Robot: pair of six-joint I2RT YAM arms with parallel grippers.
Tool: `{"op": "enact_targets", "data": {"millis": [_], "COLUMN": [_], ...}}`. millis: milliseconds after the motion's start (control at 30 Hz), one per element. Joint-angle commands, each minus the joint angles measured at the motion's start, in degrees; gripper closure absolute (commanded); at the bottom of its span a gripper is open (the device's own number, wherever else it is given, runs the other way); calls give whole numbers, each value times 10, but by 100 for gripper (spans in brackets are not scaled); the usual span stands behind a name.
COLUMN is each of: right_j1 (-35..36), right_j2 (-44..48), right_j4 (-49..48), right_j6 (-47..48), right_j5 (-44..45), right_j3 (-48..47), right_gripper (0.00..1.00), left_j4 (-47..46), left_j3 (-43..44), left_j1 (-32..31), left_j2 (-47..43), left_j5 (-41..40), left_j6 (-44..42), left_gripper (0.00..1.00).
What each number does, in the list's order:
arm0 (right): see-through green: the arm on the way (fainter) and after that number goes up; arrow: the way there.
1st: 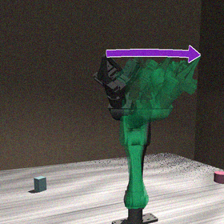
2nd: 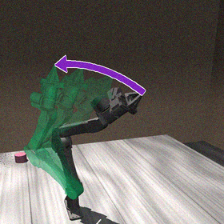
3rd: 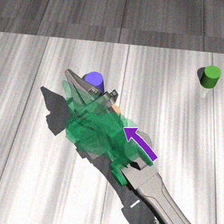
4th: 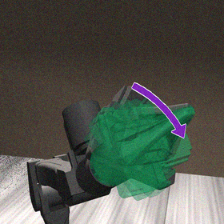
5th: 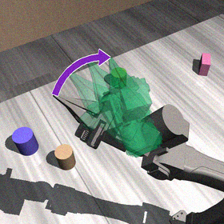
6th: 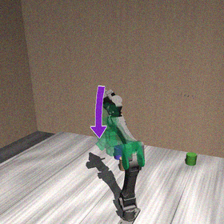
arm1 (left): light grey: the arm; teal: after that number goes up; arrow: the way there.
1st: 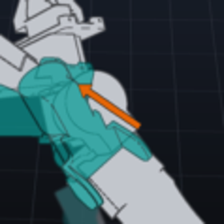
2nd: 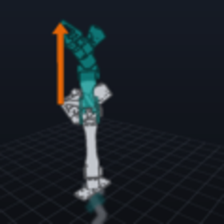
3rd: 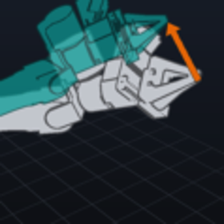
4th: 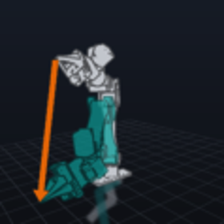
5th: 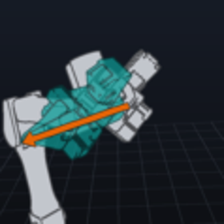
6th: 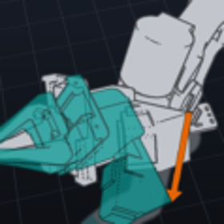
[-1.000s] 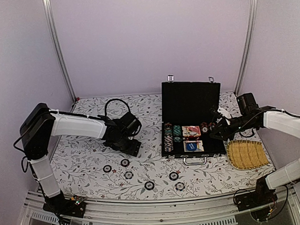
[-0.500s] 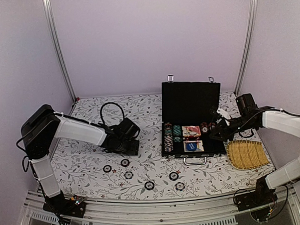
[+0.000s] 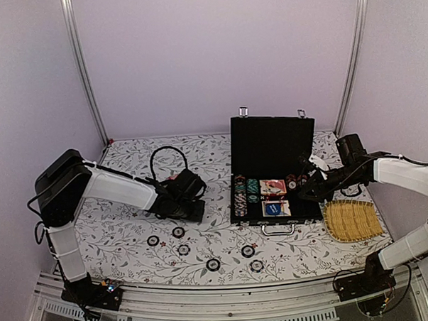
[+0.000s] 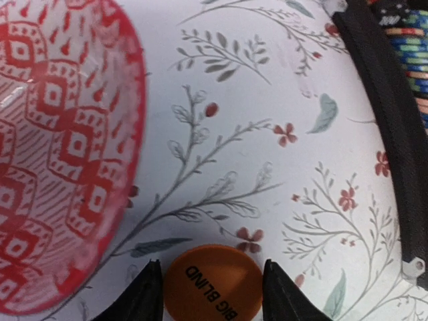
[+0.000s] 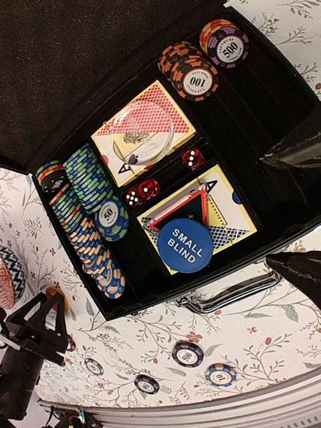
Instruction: Pack up texas hold em set
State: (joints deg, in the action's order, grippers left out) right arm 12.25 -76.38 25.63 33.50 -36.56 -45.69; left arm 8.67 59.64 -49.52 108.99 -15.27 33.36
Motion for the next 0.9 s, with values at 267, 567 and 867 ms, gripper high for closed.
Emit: {"op": "enact_targets", "data": {"millis": [267, 567, 867], "right_j1": [-2, -1, 155], "right_j2": [-14, -17, -112], "right_j4": [-2, 12, 150], "right_j6": [6, 4, 61], "right_j5": [-4, -12, 113], "right_j3": [3, -18, -203], "right_gripper": [56, 56, 56], "left_j4": [102, 188, 183], "left_j3": [20, 87, 52], "left_j1": [-111, -114, -57], "left_j2": [0, -46, -175], "left_j5": [121, 65, 33], "left_j6": [-16, -78, -73], "left_gripper": [52, 39, 27]}}
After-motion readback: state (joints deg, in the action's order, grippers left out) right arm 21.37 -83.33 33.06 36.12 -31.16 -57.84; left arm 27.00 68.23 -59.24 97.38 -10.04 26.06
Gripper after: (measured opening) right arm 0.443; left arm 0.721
